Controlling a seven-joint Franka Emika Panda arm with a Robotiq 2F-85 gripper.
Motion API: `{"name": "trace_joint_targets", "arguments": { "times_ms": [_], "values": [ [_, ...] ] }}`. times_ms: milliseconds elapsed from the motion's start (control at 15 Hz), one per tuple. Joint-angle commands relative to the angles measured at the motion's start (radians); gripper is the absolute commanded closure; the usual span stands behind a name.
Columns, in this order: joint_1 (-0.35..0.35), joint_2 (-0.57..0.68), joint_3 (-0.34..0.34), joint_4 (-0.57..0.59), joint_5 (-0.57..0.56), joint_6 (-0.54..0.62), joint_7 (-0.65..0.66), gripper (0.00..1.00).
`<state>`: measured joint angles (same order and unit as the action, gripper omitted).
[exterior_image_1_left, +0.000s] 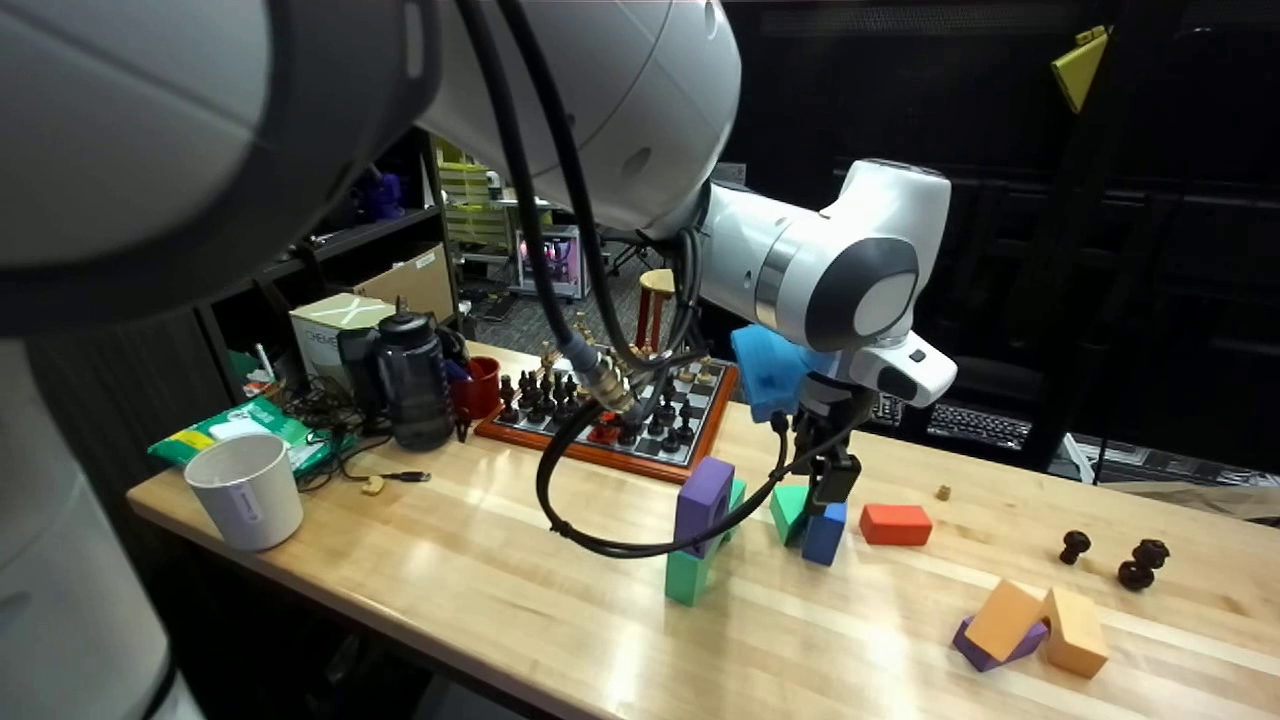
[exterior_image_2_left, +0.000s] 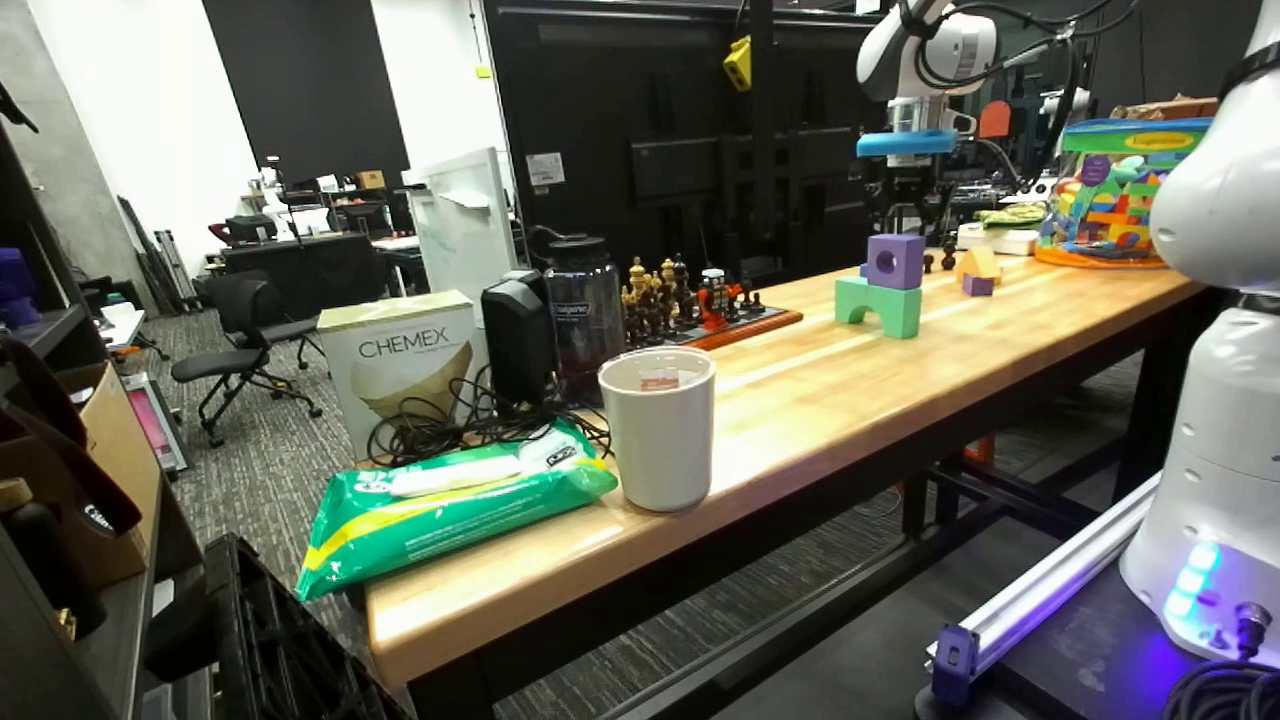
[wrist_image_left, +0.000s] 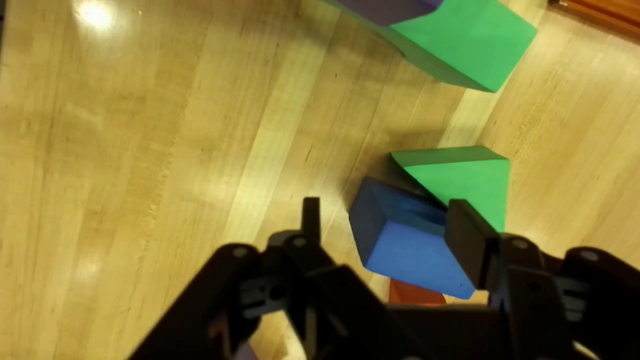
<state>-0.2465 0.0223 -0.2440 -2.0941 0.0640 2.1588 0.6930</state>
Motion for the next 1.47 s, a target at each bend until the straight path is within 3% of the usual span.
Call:
{"name": "trace_joint_targets", "arguments": {
  "times_ms": [0, 200, 800, 1400],
  "values": [
    [0.001, -0.055, -0.003, -0.047, -0.010, 0.013, -0.007, 0.03],
    [-0.007, -0.087, -0.010, -0.071, -0.014, 0.059, -0.050, 0.00],
    [-0.045, -0.077, -0.051, 0.004, -0.036, -0.129, -0.632, 0.00],
    [-0.023, -0.036, -0.035, 0.007, -0.154, -0.080, -0.944, 0.00]
  ]
}}
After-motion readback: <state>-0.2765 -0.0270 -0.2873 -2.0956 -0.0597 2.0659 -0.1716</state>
